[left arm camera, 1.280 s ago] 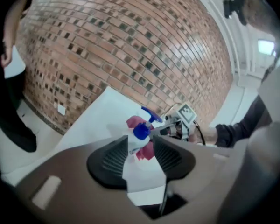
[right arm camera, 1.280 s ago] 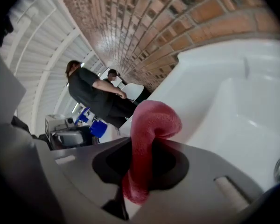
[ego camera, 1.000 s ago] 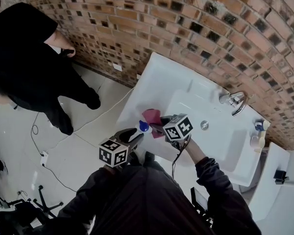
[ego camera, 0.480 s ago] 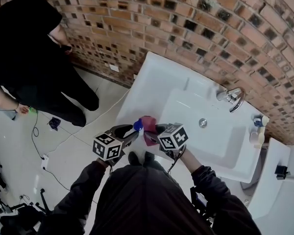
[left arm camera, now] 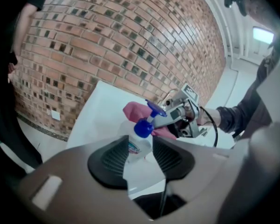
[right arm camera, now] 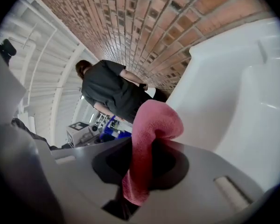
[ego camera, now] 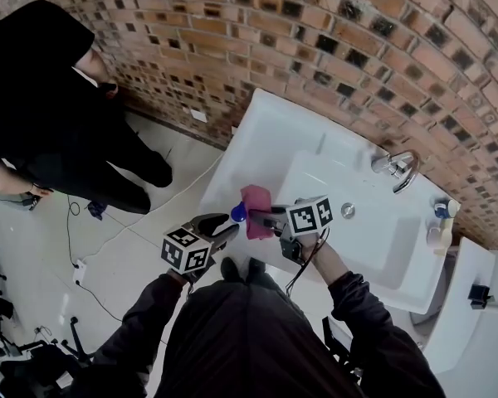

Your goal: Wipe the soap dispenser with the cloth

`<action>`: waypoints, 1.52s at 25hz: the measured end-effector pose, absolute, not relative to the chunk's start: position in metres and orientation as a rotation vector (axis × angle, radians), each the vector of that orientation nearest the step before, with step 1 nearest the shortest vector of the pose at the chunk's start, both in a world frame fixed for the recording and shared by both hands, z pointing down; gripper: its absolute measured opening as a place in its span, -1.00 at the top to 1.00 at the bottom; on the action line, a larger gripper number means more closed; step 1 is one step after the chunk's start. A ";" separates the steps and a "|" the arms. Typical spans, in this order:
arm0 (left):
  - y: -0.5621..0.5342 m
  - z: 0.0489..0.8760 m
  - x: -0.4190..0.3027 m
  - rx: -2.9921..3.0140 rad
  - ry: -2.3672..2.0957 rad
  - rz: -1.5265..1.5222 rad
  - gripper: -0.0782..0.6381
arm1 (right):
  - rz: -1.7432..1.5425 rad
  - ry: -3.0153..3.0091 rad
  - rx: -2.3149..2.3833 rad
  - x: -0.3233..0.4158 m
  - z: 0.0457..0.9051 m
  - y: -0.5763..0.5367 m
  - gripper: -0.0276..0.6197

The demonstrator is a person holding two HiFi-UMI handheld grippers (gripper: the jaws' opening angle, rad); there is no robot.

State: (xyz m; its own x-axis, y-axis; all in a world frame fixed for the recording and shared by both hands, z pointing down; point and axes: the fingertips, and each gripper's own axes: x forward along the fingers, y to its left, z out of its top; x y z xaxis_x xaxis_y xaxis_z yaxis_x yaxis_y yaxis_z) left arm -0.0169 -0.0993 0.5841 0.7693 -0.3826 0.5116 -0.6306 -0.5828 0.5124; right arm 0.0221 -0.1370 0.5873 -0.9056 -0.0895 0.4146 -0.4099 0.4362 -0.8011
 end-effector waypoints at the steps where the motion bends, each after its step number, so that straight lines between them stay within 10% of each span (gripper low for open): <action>1: -0.099 0.585 -0.016 2.253 -0.753 0.457 0.39 | 1.446 -2.354 0.429 0.021 0.597 -0.137 0.66; 17: -0.101 0.588 -0.013 2.234 -0.745 0.444 0.37 | 1.065 -2.147 0.495 0.025 0.676 -0.128 0.66; 38: -0.048 0.472 -0.043 2.457 -0.963 0.256 0.52 | 0.678 -2.716 0.643 0.074 0.439 -0.052 0.65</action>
